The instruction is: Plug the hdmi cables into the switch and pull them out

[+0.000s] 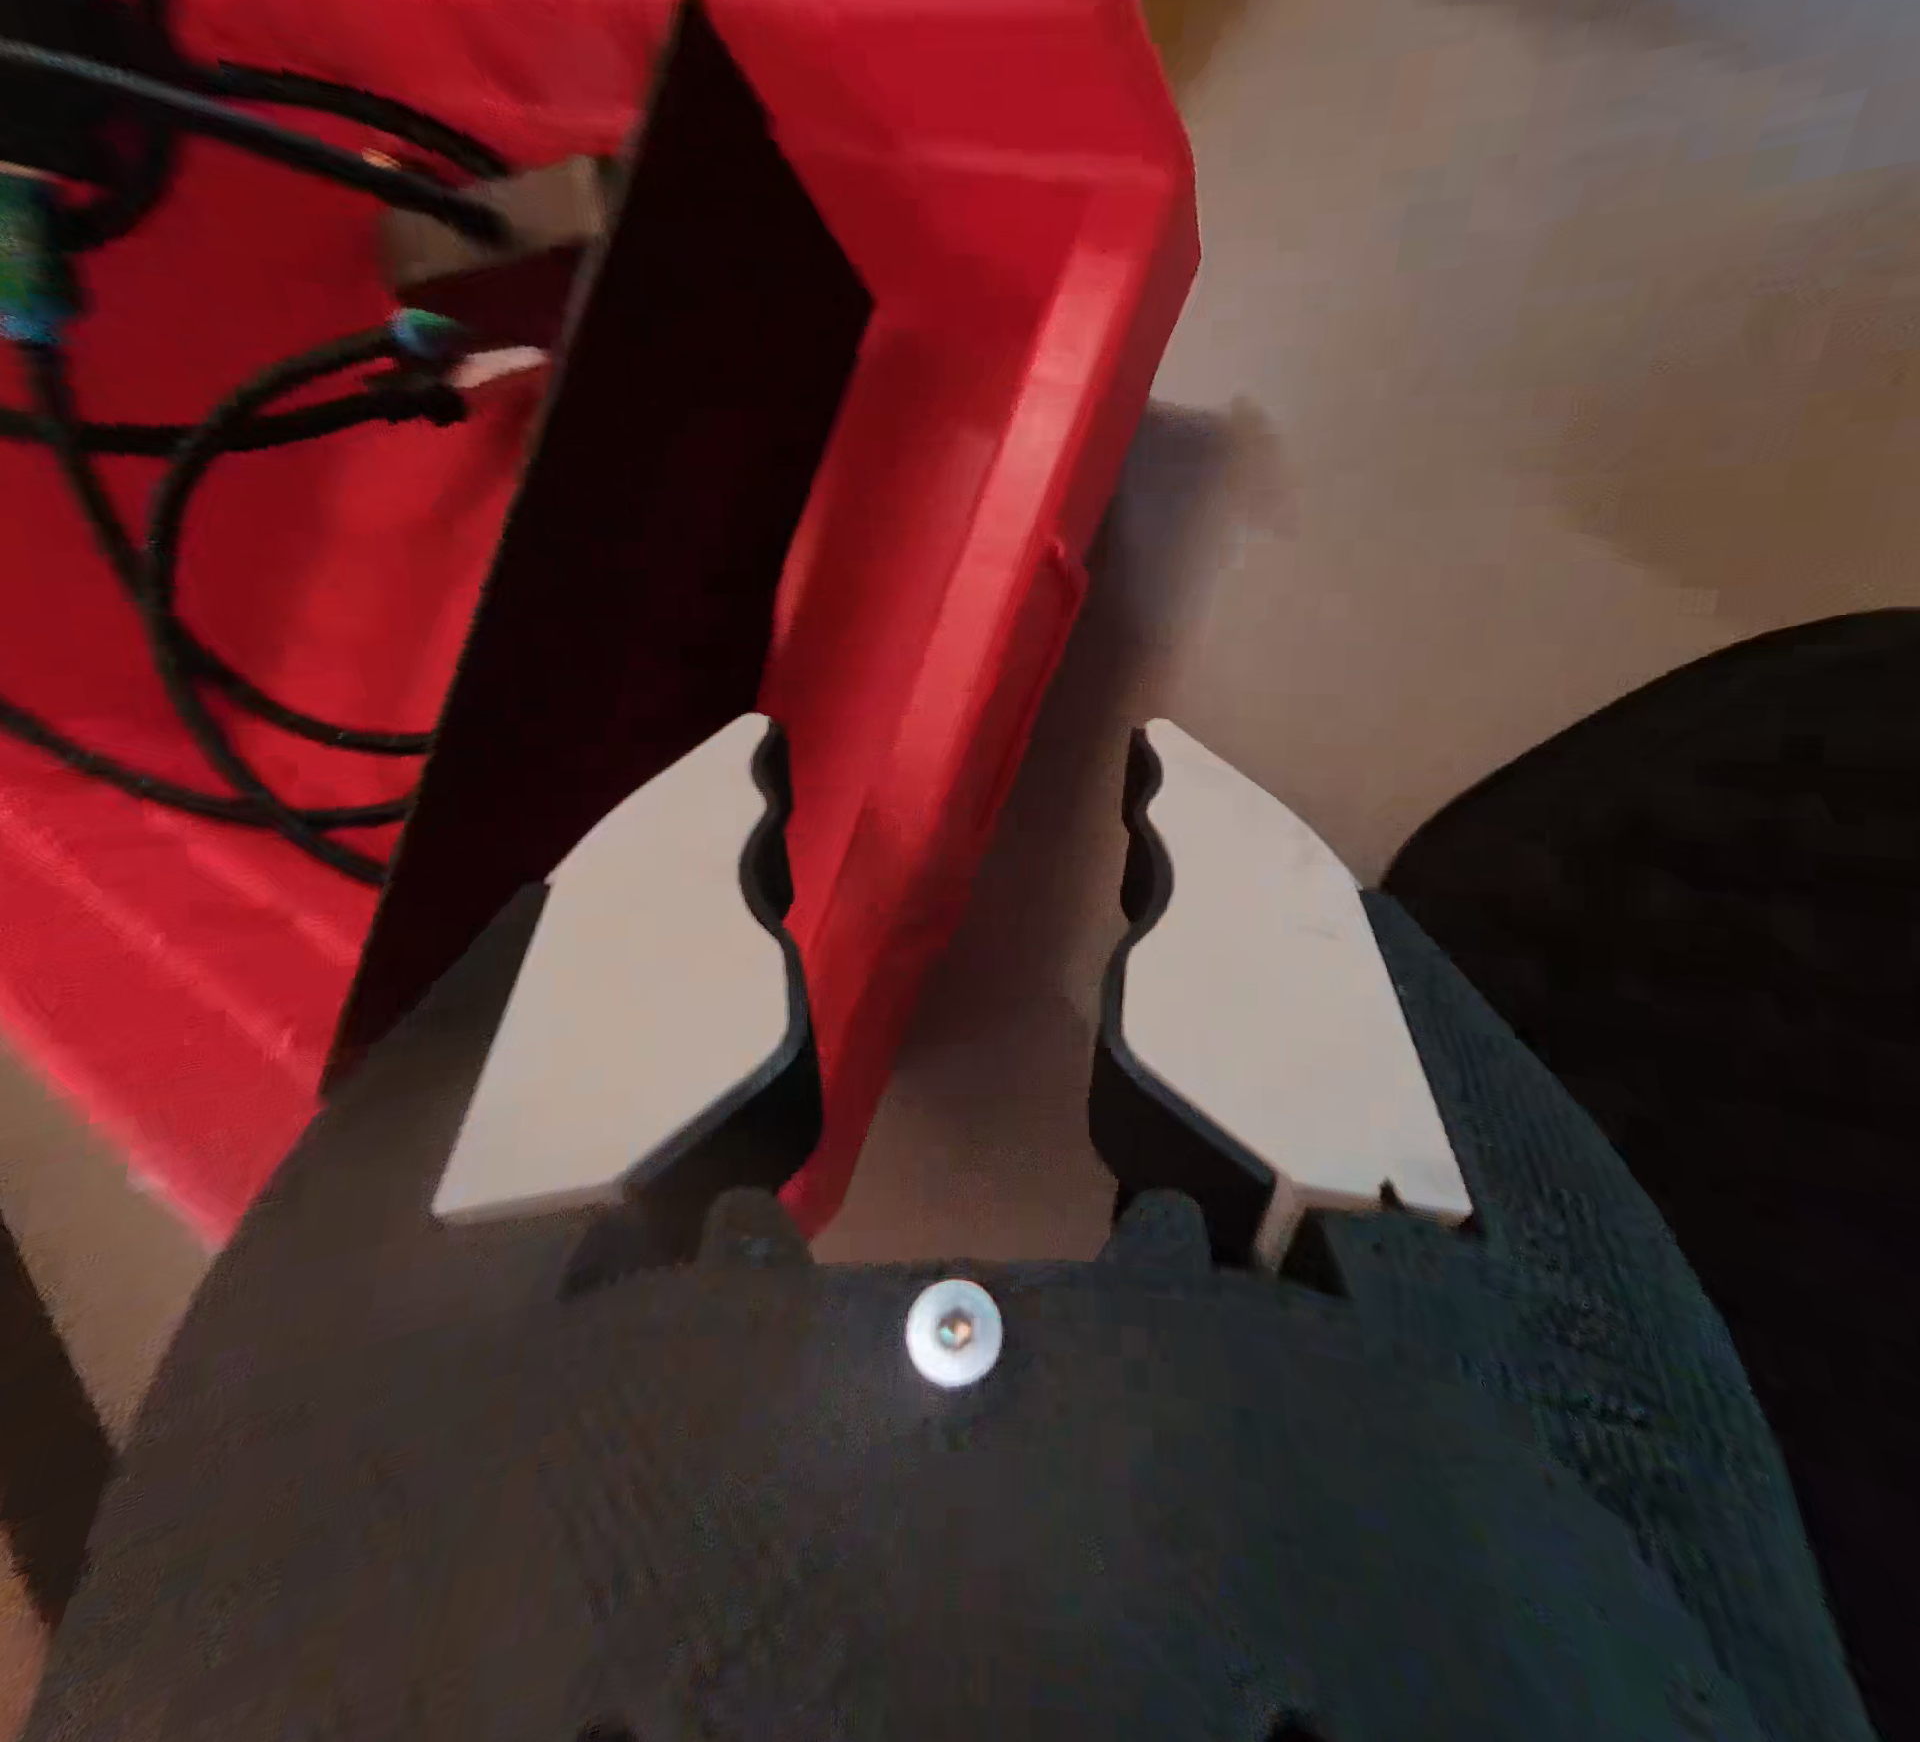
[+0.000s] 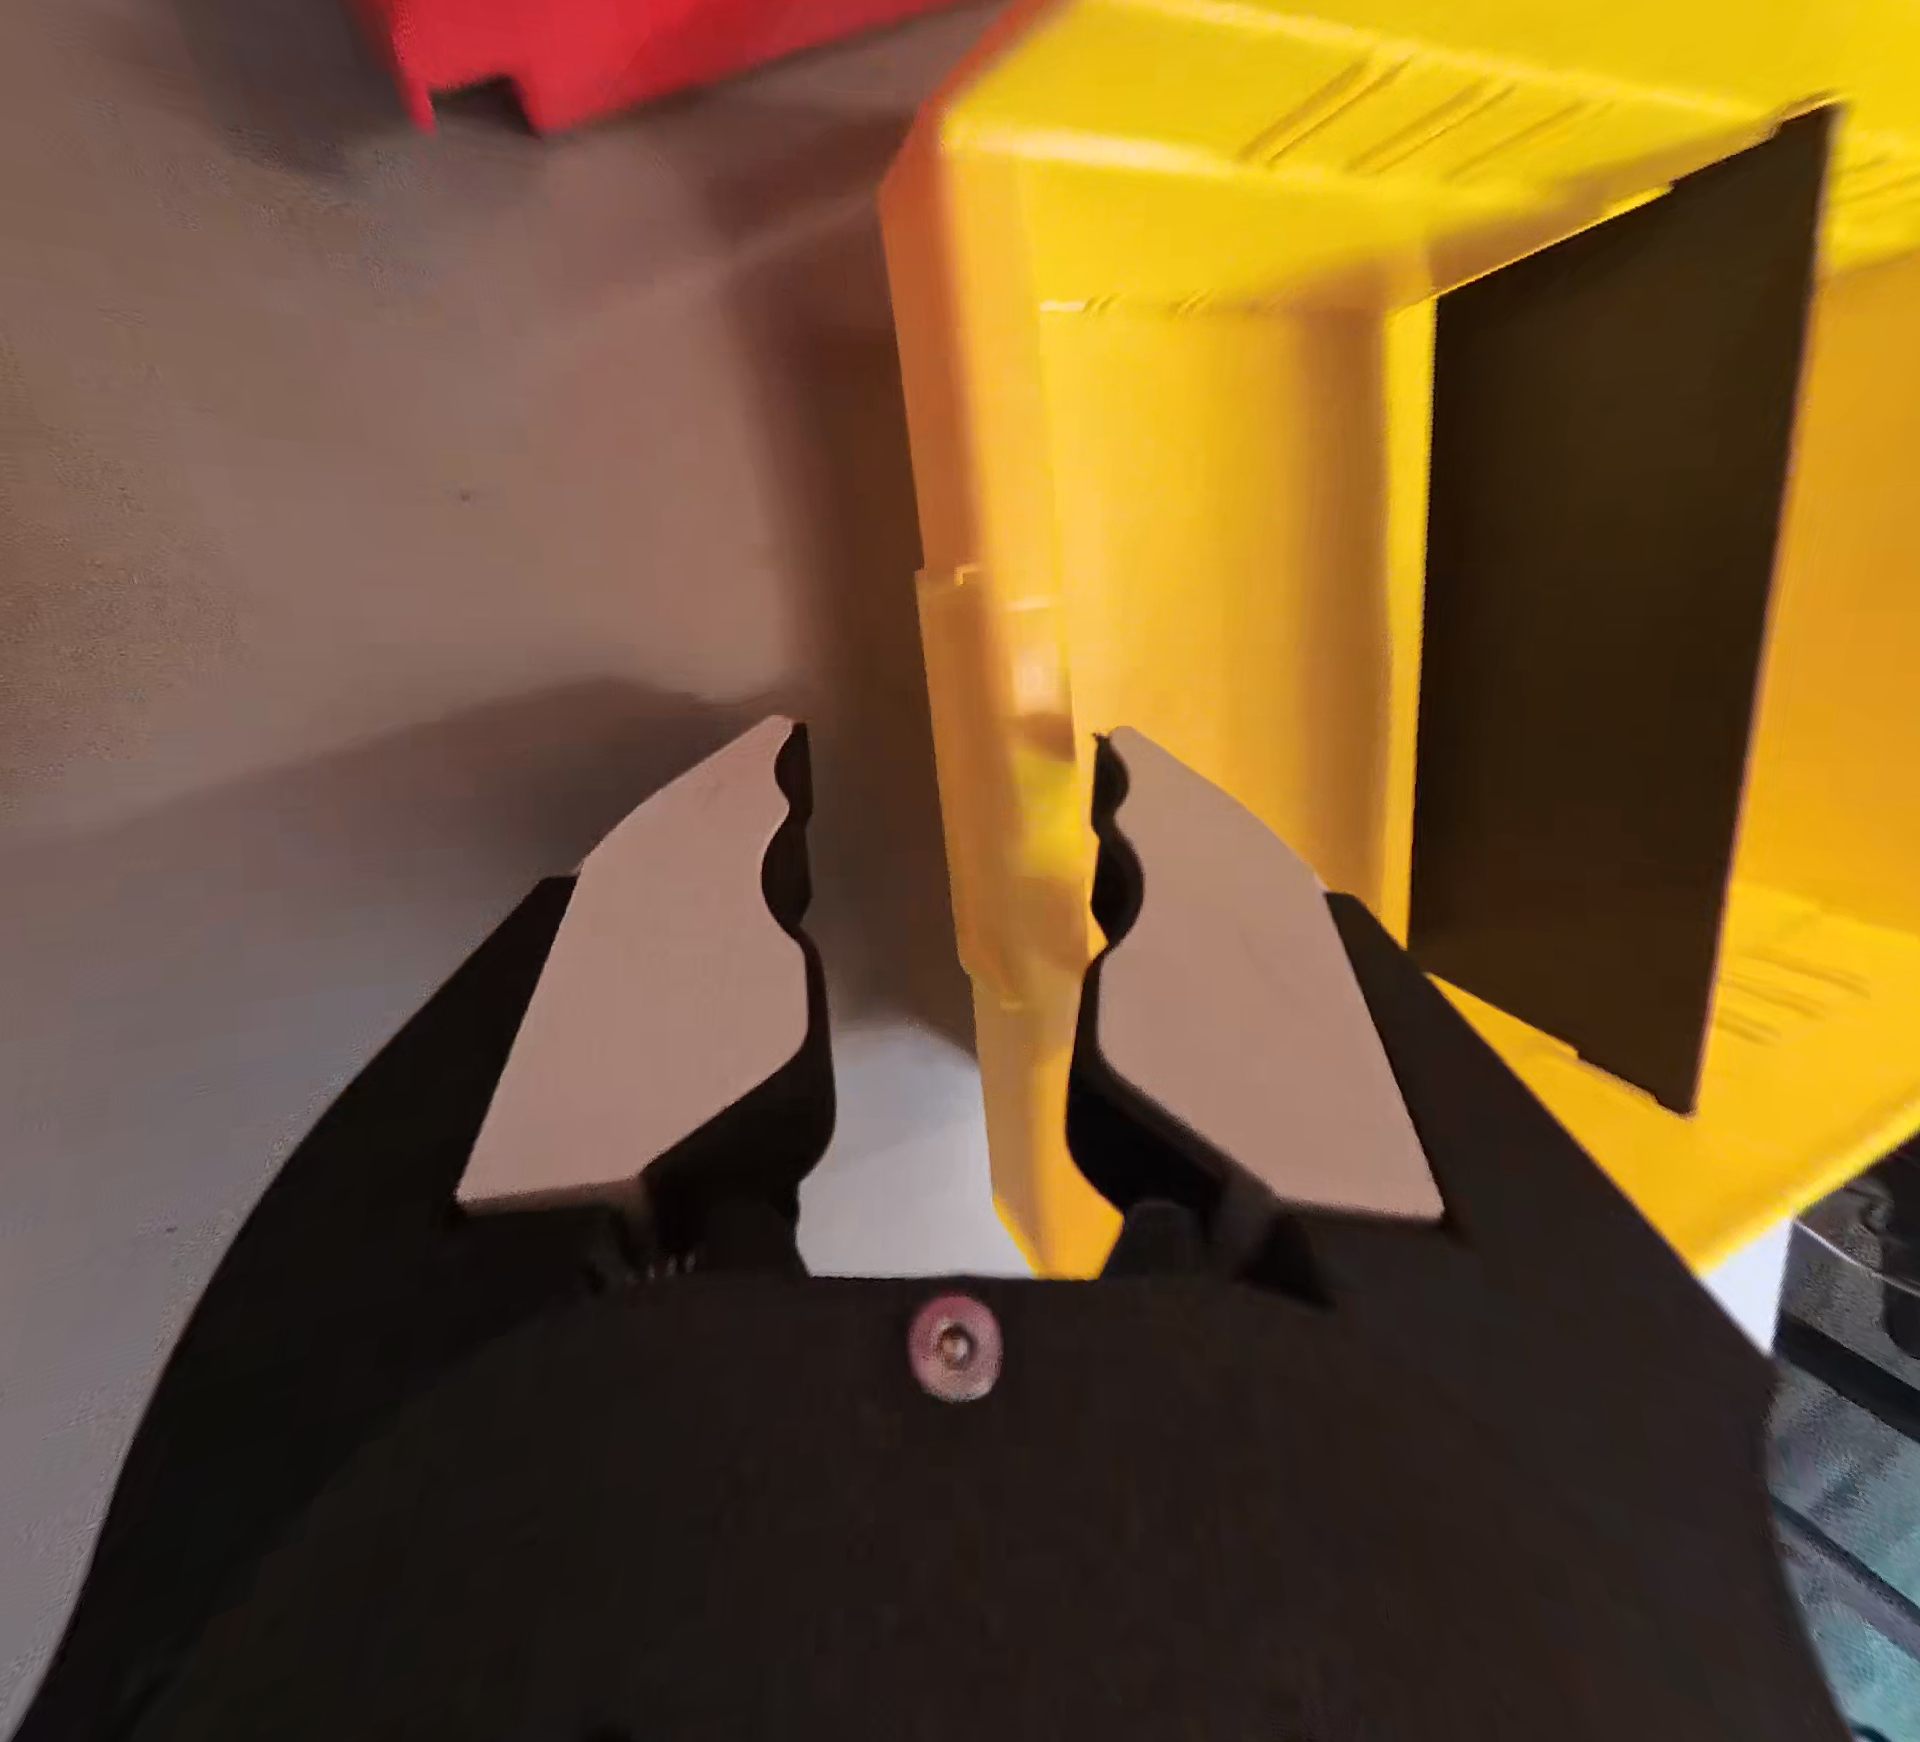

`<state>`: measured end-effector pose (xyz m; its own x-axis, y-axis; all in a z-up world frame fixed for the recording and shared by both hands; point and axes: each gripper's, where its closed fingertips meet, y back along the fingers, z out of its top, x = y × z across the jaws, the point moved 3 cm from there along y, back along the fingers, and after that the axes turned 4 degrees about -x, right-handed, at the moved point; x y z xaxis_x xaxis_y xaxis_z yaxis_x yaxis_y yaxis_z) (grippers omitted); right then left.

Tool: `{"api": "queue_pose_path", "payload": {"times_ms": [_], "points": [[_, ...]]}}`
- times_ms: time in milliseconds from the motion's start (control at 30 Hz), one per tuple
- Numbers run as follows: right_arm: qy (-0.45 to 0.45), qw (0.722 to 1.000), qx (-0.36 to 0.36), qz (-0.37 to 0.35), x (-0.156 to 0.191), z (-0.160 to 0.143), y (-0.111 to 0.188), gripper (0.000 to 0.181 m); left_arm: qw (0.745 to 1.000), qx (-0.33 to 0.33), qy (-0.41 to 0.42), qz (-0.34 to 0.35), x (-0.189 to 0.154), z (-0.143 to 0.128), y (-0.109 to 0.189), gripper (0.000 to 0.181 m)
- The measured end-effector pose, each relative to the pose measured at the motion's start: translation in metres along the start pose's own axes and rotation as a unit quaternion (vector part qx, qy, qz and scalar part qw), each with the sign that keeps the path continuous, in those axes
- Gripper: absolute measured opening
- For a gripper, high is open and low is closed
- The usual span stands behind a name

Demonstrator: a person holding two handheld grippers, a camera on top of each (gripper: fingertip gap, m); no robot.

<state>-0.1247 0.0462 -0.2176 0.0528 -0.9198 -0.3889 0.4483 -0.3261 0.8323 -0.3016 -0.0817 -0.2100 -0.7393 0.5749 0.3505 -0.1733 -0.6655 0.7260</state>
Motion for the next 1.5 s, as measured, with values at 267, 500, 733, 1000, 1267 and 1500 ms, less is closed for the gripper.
{"api": "queue_pose_path", "payload": {"times_ms": [267,500,733,1000,1267,1500], "points": [[-0.009,1.0,0.004,0.001,0.004,-0.039,0.005,0.03,0.994,0.08,-0.06,-0.047,-0.006,-0.001,-0.046,0.034],[-0.034,0.999,-0.002,-0.02,0.047,-0.114,0.062,0.031,0.997,0.067,-0.038,-0.029,-0.009,0.003,-0.048,0.035],[-0.083,0.994,0.03,-0.065,0.049,-0.186,0.096,0.03,0.997,0.071,0.009,-0.043,-0.012,0.009,-0.054,0.033],[-0.103,0.988,0.07,-0.09,-0.009,-0.25,0.1,0.029,0.996,0.08,0.015,-0.037,-0.001,0.014,-0.063,0.032],[-0.124,0.983,0.093,-0.102,-0.063,-0.28,0.088,0.03,0.995,0.093,0.023,-0.029,0.045,0.019,-0.089,0.031],[-0.159,0.975,0.035,-0.15,-0.077,-0.255,0.098,0.038,0.997,0.078,0.027,0.008,0.08,0.018,-0.104,0.037]]}}
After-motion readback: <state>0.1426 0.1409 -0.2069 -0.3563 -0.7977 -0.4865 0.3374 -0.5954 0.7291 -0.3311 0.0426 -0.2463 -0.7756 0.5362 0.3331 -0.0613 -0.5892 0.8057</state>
